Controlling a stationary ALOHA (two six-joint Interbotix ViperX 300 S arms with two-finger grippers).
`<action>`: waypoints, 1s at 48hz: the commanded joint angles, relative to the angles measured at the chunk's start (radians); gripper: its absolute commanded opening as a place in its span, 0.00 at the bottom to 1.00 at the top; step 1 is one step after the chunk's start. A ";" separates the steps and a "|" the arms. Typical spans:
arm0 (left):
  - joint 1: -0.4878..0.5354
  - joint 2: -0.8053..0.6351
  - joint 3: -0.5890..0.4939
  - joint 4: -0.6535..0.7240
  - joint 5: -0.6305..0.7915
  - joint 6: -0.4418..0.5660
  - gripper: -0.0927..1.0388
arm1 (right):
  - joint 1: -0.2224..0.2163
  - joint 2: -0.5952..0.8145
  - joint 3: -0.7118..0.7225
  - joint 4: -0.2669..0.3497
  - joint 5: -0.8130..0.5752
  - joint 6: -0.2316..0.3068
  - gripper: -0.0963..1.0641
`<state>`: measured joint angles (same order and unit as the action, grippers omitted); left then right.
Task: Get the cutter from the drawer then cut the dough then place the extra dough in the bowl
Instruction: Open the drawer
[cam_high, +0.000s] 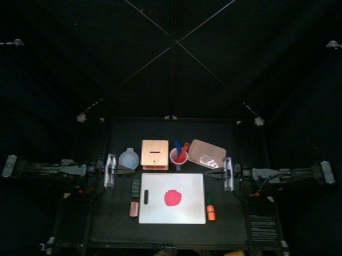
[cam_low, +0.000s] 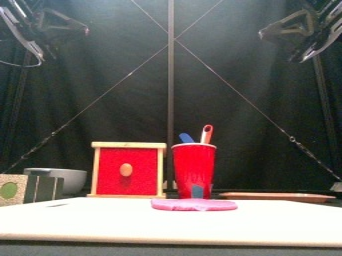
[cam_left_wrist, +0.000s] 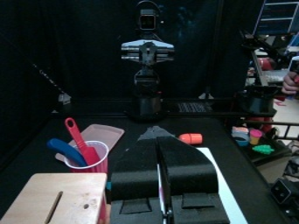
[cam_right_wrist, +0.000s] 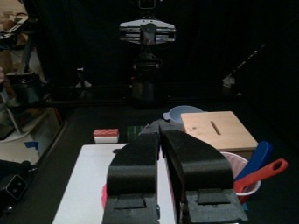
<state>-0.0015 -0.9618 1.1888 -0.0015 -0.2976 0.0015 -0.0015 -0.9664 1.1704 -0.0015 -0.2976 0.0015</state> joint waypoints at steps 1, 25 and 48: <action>0.003 0.023 -0.051 -0.018 0.000 -0.006 0.05 | -0.008 0.034 -0.006 -0.005 0.005 -0.003 0.09; -0.008 0.146 0.046 -0.479 -0.149 -0.009 0.06 | -0.117 0.345 -0.337 0.011 0.150 0.005 0.10; -0.184 0.299 0.072 -0.960 -0.518 -0.104 0.06 | -0.183 0.818 -0.870 -0.005 0.661 -0.035 0.10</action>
<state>-0.1565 -0.6872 1.2686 -0.9495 -0.7701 -0.0874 -0.1703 -0.1779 0.3758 0.0000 0.3344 -0.0230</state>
